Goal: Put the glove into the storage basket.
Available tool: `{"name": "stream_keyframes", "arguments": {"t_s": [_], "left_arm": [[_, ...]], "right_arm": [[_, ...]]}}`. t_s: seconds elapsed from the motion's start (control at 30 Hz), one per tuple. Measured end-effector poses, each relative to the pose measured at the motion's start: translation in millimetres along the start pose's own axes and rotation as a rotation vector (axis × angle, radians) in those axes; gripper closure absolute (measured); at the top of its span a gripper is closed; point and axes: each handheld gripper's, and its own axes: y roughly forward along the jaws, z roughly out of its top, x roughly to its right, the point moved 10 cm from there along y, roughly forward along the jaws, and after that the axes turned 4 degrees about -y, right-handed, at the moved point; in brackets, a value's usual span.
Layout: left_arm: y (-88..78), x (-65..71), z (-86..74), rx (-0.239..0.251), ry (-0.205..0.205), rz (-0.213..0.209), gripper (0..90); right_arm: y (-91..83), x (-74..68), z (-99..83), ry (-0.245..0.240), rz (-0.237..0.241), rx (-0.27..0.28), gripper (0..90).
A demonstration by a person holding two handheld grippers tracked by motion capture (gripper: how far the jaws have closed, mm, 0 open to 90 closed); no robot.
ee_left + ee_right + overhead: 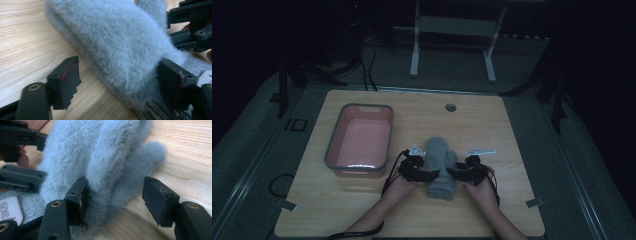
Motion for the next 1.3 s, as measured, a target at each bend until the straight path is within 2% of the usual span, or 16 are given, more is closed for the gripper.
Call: {"name": "stream_keyframes", "arguments": {"t_s": [0.03, 0.13, 0.2, 0.27, 0.3, 0.33, 0.37, 0.43, 0.47, 0.57, 0.67, 0.9, 1.03, 1.27, 1.3], "left_arm": [[1.0, 0.1, 0.3, 0.001, -0.004, -0.005, 25.9], [3.9, 3.1, 0.7, -0.012, -0.003, -0.044, 33.6], [5.7, 5.3, 1.3, -0.017, -0.002, -0.059, 40.3], [6.5, 8.5, 2.3, -0.019, 0.009, -0.077, 49.2], [6.5, 8.5, 2.3, -0.019, 0.009, -0.077, 52.9], [6.4, 10.8, 2.9, -0.023, 0.017, -0.092, 52.9], [6.2, 11.6, 3.1, -0.022, 0.028, -0.090, 60.2], [5.8, 13.8, 4.0, -0.017, 0.046, -0.093, 66.5], [5.4, 14.6, 4.3, -0.012, 0.067, -0.088, 68.6], [3.8, 15.3, 5.3, -0.004, 0.069, -0.093, 73.0], [0.7, 17.1, 6.8, 0.009, 0.064, -0.101, 75.9], [-11.4, 26.9, 15.5, 0.030, 0.096, -0.115, 77.7], [-23.0, 32.3, 27.0, 0.050, 0.106, -0.128, 77.7], [-49.4, 37.8, 55.2, 0.080, 0.158, -0.129, 77.8], [-49.4, 37.8, 55.2, 0.080, 0.158, -0.129, 77.8]], "right_arm": [[0.2, -0.1, -0.1, -0.007, 0.002, -0.003, 39.9], [1.1, -3.6, -0.3, -0.008, 0.047, -0.021, 54.8], [1.6, -5.5, -0.6, 0.003, 0.068, -0.026, 62.3], [1.5, -6.5, -0.2, -0.007, 0.075, -0.022, 68.7], [1.5, -6.5, -0.2, -0.007, 0.075, -0.022, 68.7], [1.0, -7.2, -0.2, -0.007, 0.073, -0.024, 70.9], [0.6, -8.2, 0.2, -0.020, 0.065, -0.025, 73.5], [0.1, -9.0, 0.6, -0.023, 0.054, -0.017, 75.3], [-0.2, -9.2, 0.6, -0.030, 0.050, -0.016, 76.0], [-1.5, -10.4, 1.4, -0.041, 0.033, -0.005, 77.8], [-4.0, -12.4, 3.1, -0.052, 0.024, 0.010, 79.4], [-14.1, -17.7, 10.1, -0.061, 0.031, 0.036, 80.5], [-25.2, -22.1, 20.5, -0.052, 0.040, 0.073, 80.8], [-47.4, -32.7, 48.9, -0.053, 0.047, 0.143, 80.8], [-47.4, -32.7, 48.9, -0.053, 0.047, 0.143, 80.8]]}}
